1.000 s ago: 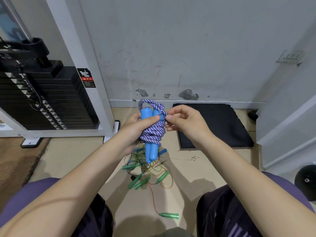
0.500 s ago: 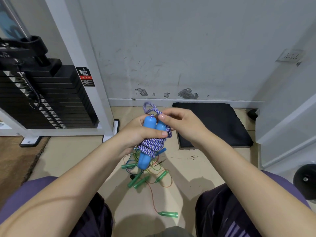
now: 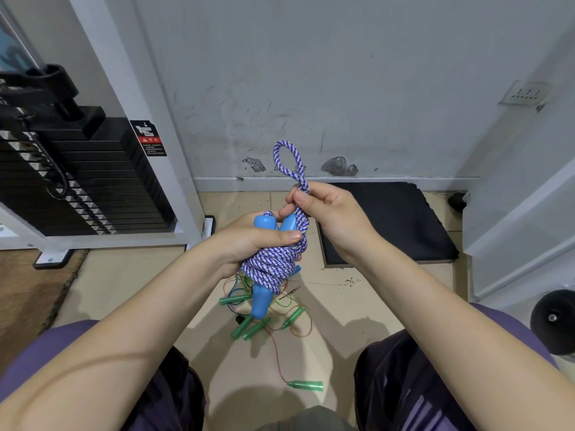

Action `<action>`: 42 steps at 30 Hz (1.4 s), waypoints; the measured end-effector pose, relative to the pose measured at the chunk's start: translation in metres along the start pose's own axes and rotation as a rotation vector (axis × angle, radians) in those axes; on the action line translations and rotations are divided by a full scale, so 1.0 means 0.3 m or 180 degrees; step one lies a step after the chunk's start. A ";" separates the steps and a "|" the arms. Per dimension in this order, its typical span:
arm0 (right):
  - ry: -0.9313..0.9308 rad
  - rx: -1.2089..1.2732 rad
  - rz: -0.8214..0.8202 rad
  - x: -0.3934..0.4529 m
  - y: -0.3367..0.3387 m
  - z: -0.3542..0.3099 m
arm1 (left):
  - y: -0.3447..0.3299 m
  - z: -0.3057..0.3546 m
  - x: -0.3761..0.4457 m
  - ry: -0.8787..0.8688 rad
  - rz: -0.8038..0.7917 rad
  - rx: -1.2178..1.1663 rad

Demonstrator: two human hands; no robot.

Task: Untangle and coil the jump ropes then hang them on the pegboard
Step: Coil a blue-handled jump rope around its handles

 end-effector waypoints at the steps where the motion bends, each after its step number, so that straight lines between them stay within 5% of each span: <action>1: 0.0050 -0.0040 0.0075 0.001 0.000 0.001 | -0.007 -0.004 -0.001 0.0020 0.0025 0.0030; 9: -0.0017 -0.0220 0.0695 0.051 0.036 0.022 | -0.044 -0.022 0.002 -0.0031 -0.0114 0.0250; 21: 0.0375 -0.1014 -0.0297 0.005 0.036 -0.005 | -0.046 -0.034 0.039 -0.0113 0.0381 0.0563; 27: -0.0668 -0.1492 -0.0620 0.089 0.098 0.055 | -0.091 -0.004 0.193 -0.0832 0.0460 0.1562; 34: -0.1061 -0.0787 -0.0325 0.226 0.212 0.229 | -0.091 -0.101 0.405 -0.0602 0.0261 0.1497; 38: -0.1054 -0.0532 0.0453 0.314 0.306 0.373 | -0.028 -0.211 0.516 0.0097 -0.0141 0.1427; 42: -0.1371 -0.0530 0.0943 0.391 0.384 0.534 | -0.042 -0.316 0.639 0.0075 0.0204 0.1720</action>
Point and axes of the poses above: each hand's wrist, its own x-axis towards the middle knuckle, its own y-axis out of the back of the hand, z = x × y, the point moved 1 cm from there along x, towards the middle knuckle, and after that the axes turned 13 degrees about z, right-handed, at the moved point
